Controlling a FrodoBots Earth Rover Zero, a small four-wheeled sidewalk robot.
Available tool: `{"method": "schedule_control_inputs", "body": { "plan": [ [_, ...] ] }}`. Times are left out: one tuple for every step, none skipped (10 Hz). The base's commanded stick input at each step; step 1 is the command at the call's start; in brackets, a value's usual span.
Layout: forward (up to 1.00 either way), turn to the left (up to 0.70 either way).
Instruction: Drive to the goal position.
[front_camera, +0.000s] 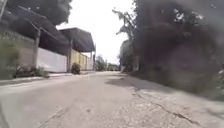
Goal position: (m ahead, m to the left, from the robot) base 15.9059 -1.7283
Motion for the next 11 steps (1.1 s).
{"method": "schedule_control_inputs", "body": {
  "plan": [
    [0.7,0.0],
    [0.7,0.0],
    [0.7,0.0],
    [0.7,0.0],
    [0.7,0.0],
    [0.7,0.0],
    [0.7,0.0],
    [0.7,0.0],
    [0.7,0.0],
    [0.7,0.0],
    [0.7,0.0]
  ]
}}
